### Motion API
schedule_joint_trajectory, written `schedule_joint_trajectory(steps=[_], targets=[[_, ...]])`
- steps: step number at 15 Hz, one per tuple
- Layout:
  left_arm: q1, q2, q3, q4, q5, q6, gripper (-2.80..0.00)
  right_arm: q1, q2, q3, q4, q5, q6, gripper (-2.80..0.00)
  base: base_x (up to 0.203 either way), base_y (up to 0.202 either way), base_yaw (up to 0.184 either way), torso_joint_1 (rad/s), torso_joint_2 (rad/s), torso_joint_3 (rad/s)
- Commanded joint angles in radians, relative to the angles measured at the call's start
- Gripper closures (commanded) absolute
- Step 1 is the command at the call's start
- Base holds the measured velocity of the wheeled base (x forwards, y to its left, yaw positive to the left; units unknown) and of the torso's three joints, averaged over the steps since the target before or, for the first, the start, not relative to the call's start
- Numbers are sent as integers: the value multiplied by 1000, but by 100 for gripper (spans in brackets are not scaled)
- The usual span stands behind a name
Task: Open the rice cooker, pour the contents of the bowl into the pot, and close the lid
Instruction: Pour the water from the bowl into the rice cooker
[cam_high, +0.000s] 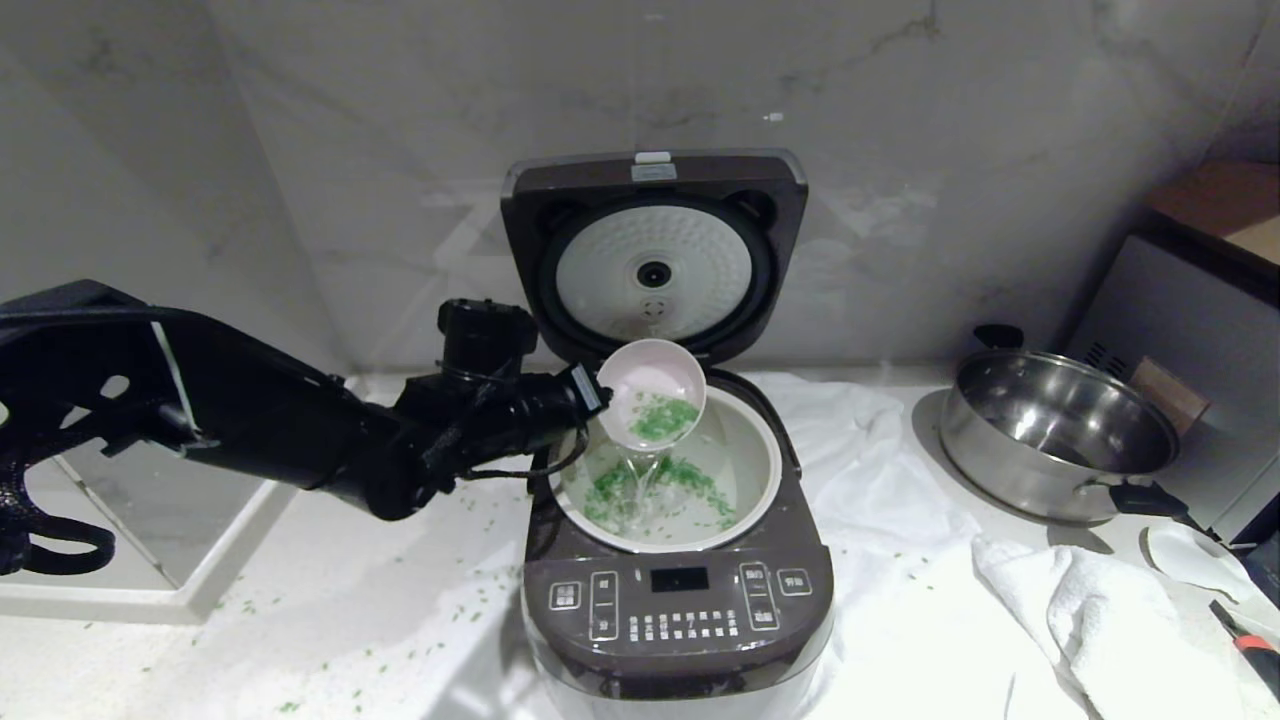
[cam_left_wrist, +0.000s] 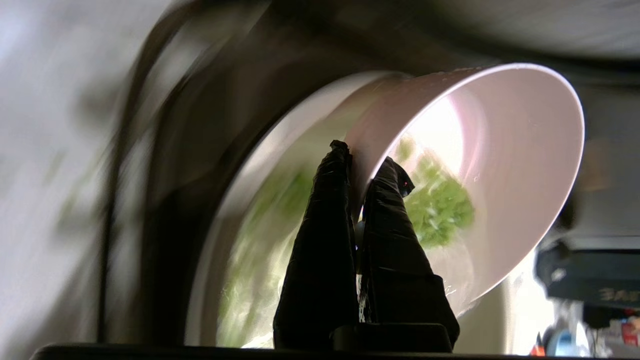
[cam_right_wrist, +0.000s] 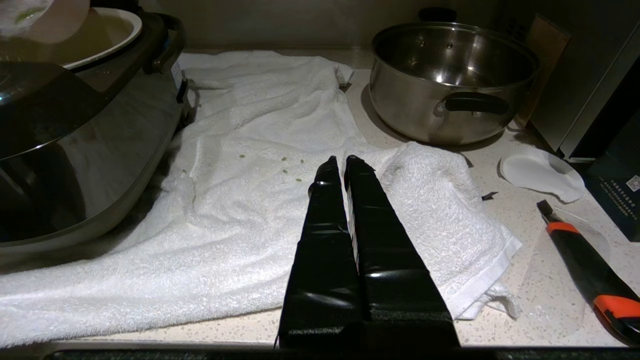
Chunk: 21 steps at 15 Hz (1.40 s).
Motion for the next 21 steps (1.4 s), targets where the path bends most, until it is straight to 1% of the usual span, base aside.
schedule_joint_trajectory(steps=[1, 3, 4, 6, 8, 12, 15, 21], targets=[[-11, 72, 113, -512, 4, 40, 0, 0, 1, 0, 0, 0, 0, 0, 0, 0, 0, 0, 0, 0], [-17, 158, 182, -813, 3, 82, 0, 0, 0, 0, 0, 0, 0, 0, 0, 0, 0, 0, 0, 0], [-22, 207, 205, -897, 2, 95, 0, 0, 0, 0, 0, 0, 0, 0, 0, 0, 0, 0, 0, 0], [-36, 264, 231, -905, 18, 128, 0, 0, 0, 0, 0, 0, 0, 0, 0, 0, 0, 0, 0, 0], [-42, 282, 209, -904, 66, 128, 0, 0, 0, 0, 0, 0, 0, 0, 0, 0, 0, 0, 0, 0], [-47, 262, 146, -904, 69, 122, 0, 0, 0, 0, 0, 0, 0, 0, 0, 0, 0, 0, 0, 0], [-67, 250, 144, -904, 71, 121, 0, 0, 0, 0, 0, 0, 0, 0, 0, 0, 0, 0, 0, 0], [-61, 228, 153, -904, 68, 124, 0, 0, 0, 0, 0, 0, 0, 0, 0, 0, 0, 0, 0, 0]])
